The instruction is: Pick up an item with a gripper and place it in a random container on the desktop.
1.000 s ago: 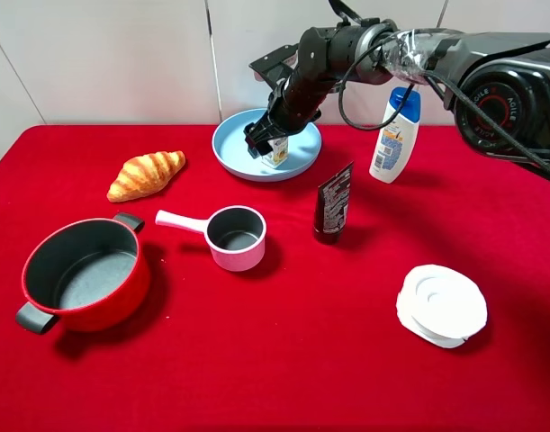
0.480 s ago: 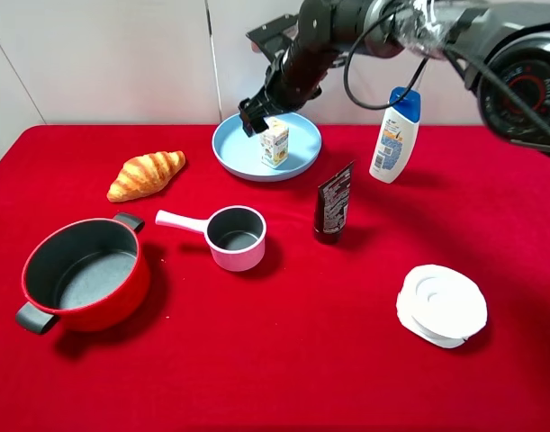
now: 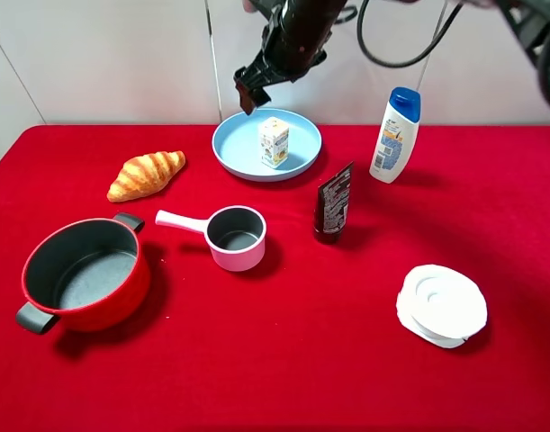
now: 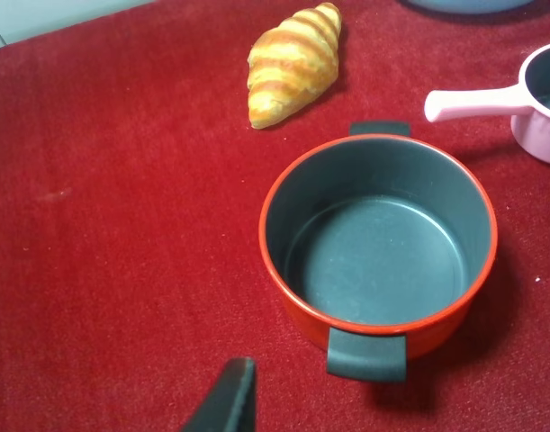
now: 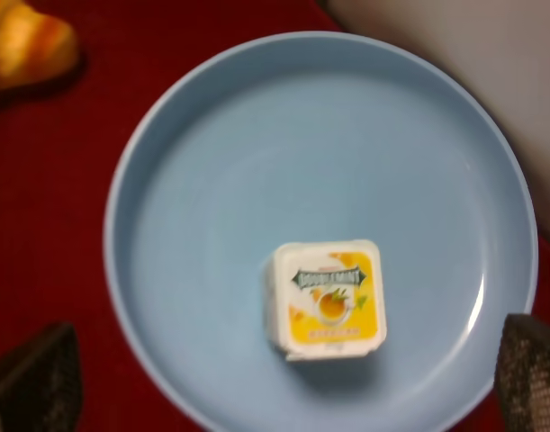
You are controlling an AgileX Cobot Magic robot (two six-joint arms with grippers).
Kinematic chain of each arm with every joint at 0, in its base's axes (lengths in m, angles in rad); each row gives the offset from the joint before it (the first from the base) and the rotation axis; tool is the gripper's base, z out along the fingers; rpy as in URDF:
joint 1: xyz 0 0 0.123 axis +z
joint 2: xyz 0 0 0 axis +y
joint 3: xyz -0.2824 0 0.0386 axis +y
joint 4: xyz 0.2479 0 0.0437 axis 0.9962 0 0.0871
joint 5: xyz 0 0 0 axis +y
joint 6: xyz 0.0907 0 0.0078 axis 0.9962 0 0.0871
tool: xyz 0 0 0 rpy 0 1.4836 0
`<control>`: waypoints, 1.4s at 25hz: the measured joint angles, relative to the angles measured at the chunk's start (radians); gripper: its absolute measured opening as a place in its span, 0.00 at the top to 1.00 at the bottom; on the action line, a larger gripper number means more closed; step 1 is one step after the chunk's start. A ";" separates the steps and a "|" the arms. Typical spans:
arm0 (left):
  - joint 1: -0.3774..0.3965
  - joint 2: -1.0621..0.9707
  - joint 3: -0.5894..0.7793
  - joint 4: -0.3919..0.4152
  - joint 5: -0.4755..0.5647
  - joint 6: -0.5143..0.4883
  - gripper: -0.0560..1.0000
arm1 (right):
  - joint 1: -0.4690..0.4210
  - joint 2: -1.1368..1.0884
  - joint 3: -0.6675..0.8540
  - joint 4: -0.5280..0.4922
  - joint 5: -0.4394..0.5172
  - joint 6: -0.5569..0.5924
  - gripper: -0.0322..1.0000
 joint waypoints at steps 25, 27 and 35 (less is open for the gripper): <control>0.000 0.000 0.000 0.000 0.000 0.000 0.01 | 0.014 -0.537 0.637 -0.005 0.073 0.024 0.30; 0.000 0.000 0.000 0.000 0.000 0.000 0.01 | 0.014 -0.588 0.707 -0.005 0.057 0.046 0.30; 0.000 0.000 0.000 0.000 0.000 0.000 0.01 | 0.014 -0.815 0.945 -0.005 0.008 0.106 0.30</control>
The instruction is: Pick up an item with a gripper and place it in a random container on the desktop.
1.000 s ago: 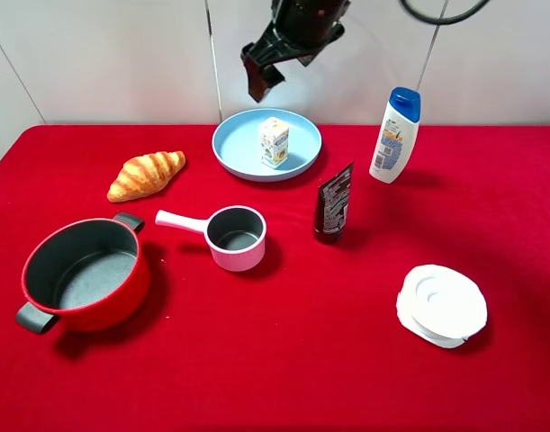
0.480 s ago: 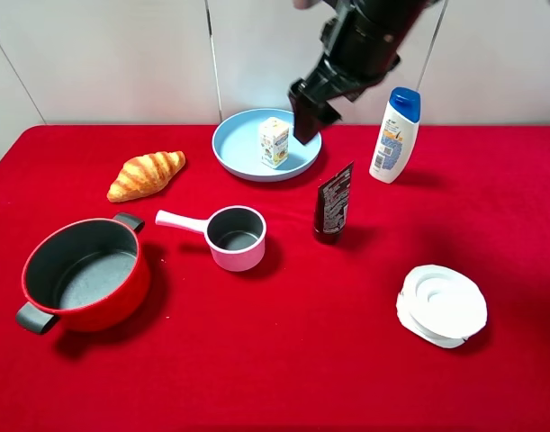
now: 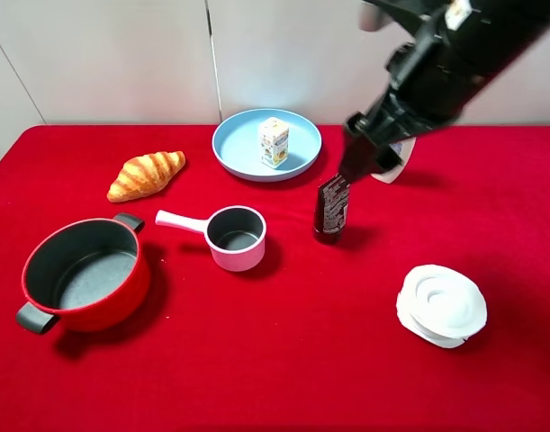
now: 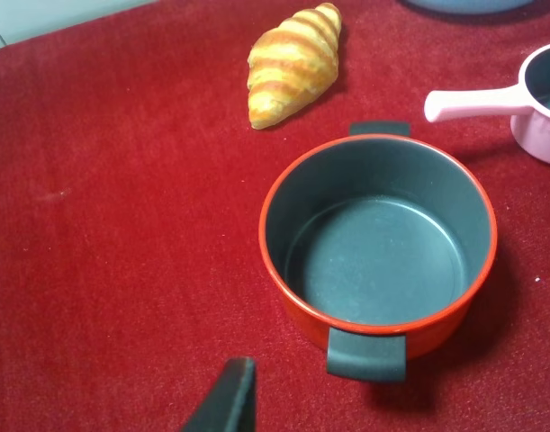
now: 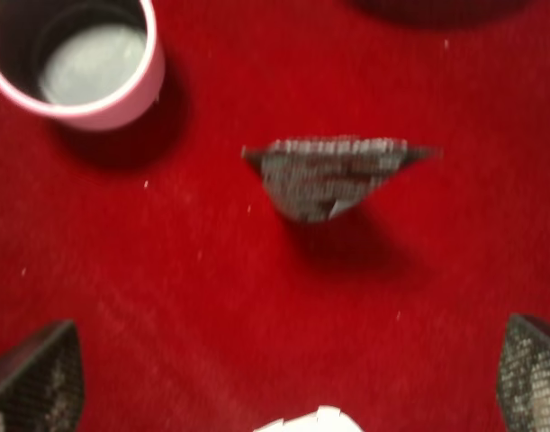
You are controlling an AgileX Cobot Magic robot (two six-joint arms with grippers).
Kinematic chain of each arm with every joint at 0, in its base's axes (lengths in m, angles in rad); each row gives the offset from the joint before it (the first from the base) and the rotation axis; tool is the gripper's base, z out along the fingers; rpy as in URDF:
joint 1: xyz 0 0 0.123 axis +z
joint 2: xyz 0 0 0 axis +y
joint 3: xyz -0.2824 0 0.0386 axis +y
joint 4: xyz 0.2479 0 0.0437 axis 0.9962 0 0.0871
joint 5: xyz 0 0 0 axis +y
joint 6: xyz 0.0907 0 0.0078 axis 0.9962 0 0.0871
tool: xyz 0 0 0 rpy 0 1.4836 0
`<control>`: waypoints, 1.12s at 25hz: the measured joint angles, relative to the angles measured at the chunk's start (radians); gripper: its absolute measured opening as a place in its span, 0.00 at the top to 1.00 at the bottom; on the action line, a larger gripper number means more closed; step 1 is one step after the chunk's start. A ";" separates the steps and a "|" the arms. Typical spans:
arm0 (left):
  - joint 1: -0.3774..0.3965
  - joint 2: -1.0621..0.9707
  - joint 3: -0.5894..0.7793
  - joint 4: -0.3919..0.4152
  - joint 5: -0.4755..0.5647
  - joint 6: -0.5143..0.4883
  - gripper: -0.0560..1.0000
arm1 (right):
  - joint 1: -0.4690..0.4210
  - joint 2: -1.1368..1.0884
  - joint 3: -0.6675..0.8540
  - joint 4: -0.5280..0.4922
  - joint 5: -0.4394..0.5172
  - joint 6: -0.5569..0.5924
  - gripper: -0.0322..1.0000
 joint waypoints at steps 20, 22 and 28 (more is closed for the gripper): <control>0.000 0.000 0.000 0.000 0.000 0.000 0.01 | -0.032 -0.539 0.442 -0.004 -0.009 0.147 0.30; 0.000 0.000 0.000 0.000 0.000 0.000 0.01 | -0.056 -0.590 0.473 -0.003 -0.007 0.153 0.30; 0.000 0.000 0.000 0.000 0.000 0.000 0.01 | -0.127 -0.727 0.539 0.003 0.010 0.176 0.30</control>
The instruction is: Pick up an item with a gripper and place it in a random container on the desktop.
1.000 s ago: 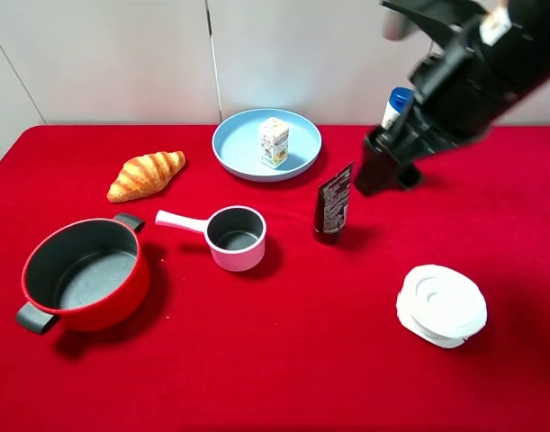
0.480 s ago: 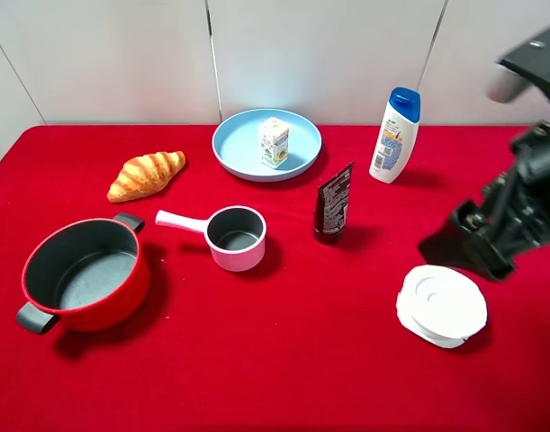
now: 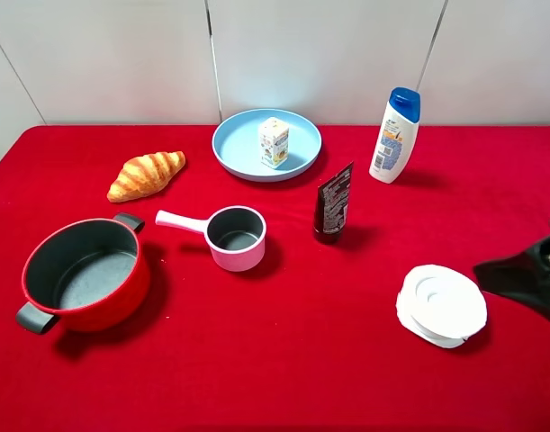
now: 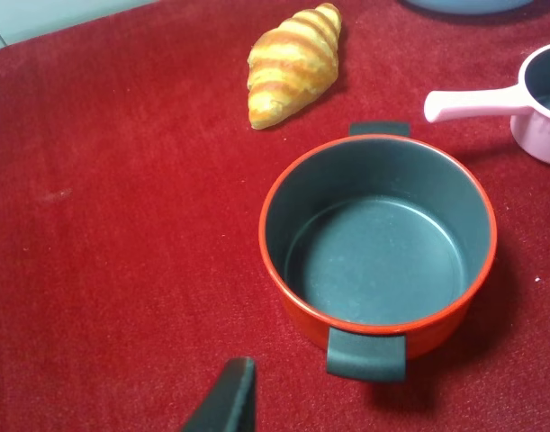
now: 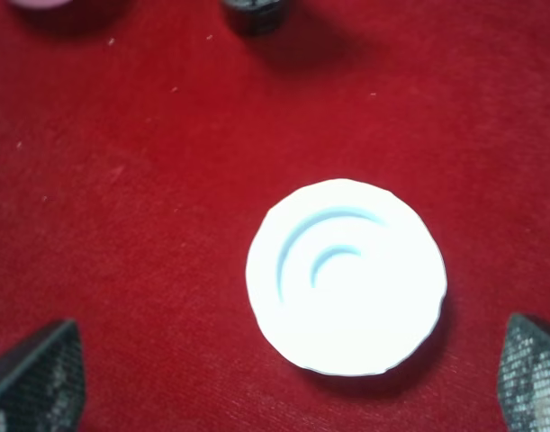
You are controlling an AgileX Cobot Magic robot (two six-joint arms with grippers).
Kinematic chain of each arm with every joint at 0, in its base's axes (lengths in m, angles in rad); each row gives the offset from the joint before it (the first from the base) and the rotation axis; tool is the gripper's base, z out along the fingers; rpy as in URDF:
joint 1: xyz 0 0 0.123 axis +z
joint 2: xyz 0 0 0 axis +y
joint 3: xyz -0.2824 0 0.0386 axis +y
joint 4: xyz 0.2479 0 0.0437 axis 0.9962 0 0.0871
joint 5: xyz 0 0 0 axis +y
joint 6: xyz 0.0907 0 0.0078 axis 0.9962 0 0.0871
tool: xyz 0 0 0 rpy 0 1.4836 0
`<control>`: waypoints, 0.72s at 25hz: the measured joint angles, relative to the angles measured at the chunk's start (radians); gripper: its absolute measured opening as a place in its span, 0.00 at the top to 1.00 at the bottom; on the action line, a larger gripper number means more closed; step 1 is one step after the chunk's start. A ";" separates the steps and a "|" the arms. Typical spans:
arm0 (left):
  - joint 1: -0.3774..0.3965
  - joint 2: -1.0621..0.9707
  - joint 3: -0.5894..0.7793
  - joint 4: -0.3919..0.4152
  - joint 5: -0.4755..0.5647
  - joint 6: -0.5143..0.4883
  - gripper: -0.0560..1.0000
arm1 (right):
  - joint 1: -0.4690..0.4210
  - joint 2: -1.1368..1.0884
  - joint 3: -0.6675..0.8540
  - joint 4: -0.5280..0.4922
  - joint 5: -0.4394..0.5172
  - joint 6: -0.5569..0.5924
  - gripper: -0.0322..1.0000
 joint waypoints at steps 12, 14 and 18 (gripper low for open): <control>0.000 0.000 0.000 0.000 0.000 0.000 0.01 | -0.202 -0.238 0.038 0.001 0.037 0.003 0.30; 0.000 0.000 0.000 0.000 0.000 0.000 0.01 | -0.233 -0.278 0.042 0.002 0.053 0.002 0.30; 0.000 0.000 0.000 0.000 0.000 0.000 0.01 | -0.297 -0.373 0.058 0.006 0.077 -0.010 0.30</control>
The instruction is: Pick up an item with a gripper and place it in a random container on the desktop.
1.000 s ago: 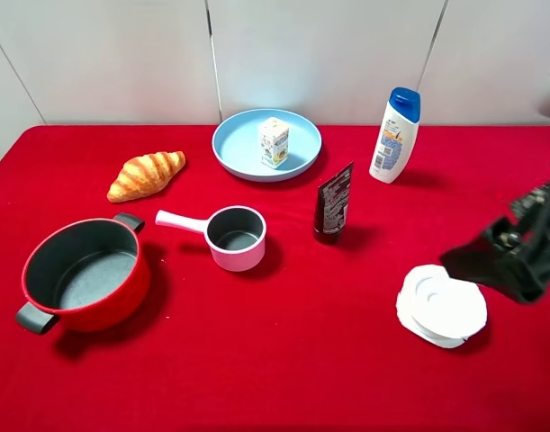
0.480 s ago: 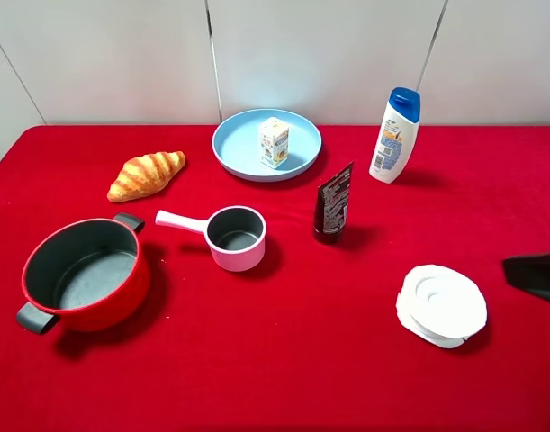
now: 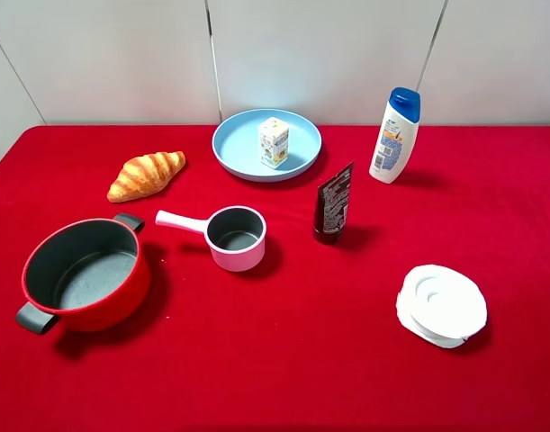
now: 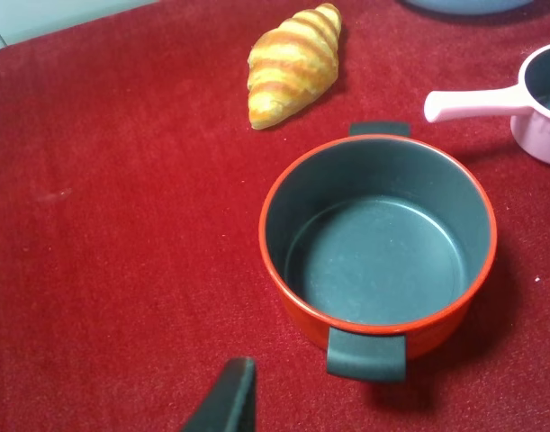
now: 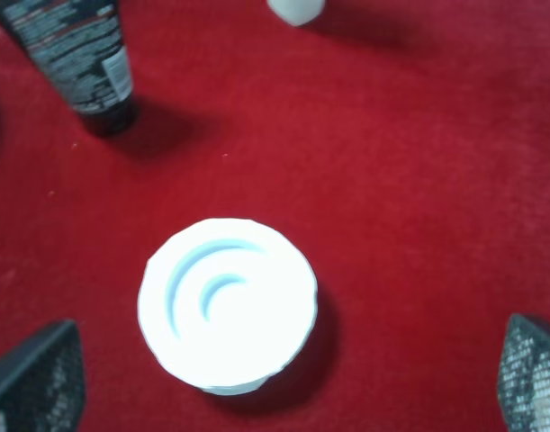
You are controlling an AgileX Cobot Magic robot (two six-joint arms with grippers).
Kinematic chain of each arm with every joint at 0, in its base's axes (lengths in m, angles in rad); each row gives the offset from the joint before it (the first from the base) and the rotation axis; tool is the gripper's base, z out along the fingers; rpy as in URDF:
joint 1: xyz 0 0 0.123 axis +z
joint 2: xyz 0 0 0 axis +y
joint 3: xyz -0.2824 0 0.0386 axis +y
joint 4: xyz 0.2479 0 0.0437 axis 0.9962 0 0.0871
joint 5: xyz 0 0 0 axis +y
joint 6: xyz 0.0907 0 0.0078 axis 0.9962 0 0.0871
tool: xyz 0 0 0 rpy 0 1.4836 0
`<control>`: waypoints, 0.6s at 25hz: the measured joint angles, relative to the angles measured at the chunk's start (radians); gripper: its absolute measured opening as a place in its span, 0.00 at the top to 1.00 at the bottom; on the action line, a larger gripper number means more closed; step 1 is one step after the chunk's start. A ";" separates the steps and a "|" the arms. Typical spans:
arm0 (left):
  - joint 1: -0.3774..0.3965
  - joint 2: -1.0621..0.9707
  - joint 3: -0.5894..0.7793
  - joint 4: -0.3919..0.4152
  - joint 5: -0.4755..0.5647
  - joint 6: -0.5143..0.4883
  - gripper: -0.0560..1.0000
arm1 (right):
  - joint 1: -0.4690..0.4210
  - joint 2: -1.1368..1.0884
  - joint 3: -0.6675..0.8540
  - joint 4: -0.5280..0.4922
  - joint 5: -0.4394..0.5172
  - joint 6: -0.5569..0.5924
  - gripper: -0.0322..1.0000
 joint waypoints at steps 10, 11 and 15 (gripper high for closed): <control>0.000 0.000 0.000 0.000 0.000 0.000 0.01 | -0.150 -0.275 0.005 0.004 0.004 -0.008 0.30; 0.000 0.000 0.000 0.000 0.000 0.000 0.01 | -0.162 -0.300 0.005 0.005 0.005 -0.009 0.30; 0.000 0.000 0.000 0.000 0.000 0.000 0.01 | -0.201 -0.322 0.007 0.011 0.006 -0.017 0.30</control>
